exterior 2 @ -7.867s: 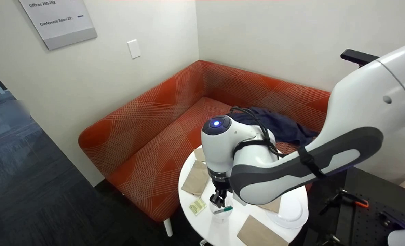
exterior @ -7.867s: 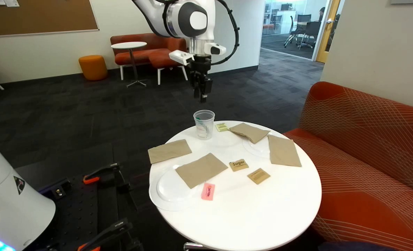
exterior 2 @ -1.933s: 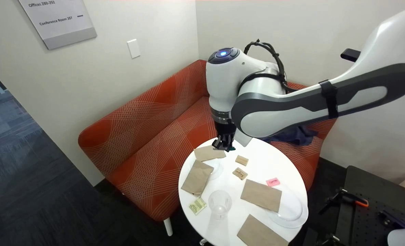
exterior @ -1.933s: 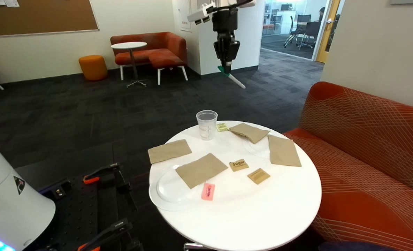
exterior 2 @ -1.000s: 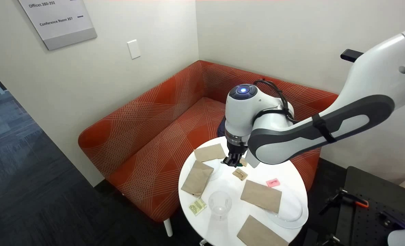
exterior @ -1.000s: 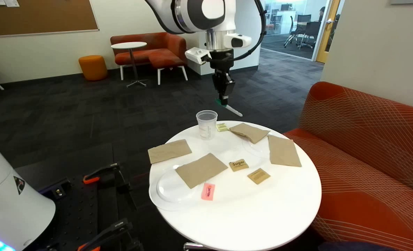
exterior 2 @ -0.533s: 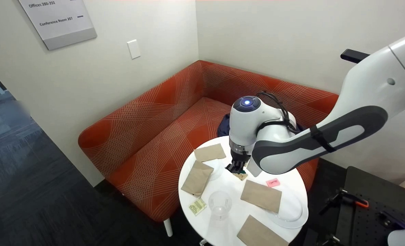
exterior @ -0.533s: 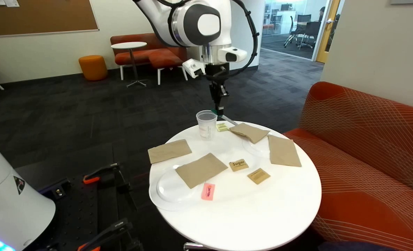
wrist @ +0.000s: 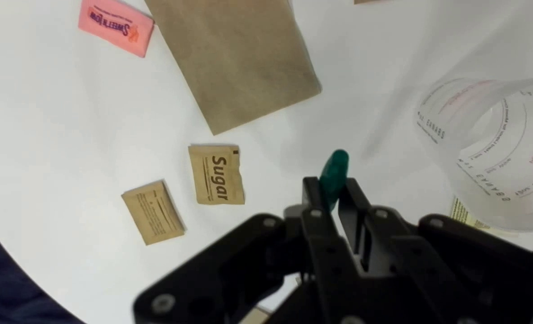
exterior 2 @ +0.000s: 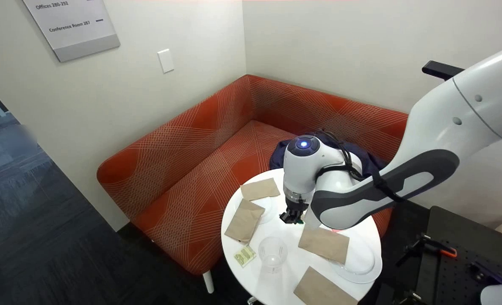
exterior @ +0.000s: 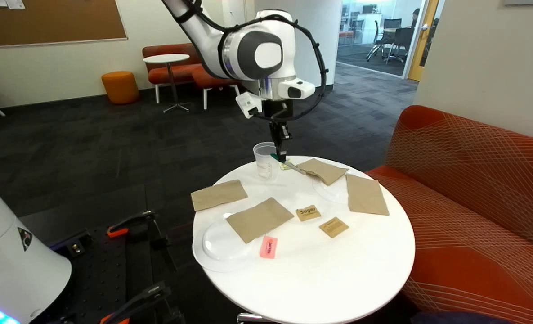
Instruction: Take the blue pen out of the cup and place it on the table
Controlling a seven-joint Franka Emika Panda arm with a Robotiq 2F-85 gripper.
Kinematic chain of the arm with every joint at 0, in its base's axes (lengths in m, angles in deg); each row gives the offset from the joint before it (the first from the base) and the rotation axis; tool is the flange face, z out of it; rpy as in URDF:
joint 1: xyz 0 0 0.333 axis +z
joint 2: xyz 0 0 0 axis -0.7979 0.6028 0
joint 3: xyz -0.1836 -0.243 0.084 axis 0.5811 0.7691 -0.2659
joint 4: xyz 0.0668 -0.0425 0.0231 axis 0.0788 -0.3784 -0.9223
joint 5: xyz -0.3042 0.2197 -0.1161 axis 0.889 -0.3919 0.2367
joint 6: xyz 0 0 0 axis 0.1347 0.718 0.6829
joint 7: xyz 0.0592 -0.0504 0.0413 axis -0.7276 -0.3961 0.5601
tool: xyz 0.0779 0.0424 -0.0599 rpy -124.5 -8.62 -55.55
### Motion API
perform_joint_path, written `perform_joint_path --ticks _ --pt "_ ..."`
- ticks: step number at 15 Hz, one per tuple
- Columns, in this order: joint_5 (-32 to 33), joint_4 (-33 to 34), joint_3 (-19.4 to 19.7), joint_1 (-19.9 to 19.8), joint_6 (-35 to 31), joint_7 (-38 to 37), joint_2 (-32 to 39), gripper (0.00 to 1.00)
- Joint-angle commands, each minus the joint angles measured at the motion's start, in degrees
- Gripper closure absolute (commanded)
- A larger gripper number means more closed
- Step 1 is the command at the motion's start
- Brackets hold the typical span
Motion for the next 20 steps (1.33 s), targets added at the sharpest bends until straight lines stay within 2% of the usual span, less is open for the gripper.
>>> perform_joint_path --ticks 1,12,13,15,20 --pt "1.3 0.1 2.4 2.6 -2.4 -3.4 2.3 0.96" --pt "0.7 1.9 5.1 6.0 -5.6 -2.7 8.1 0.96" --pt "0.6 2.0 5.2 6.1 -5.8 -2.5 8.3 0.62" --pt "0.3 2.1 5.4 6.3 -6.1 -2.4 8.6 0.53" --pt "0.1 1.6 5.8 6.6 -6.9 -2.3 7.3 0.16"
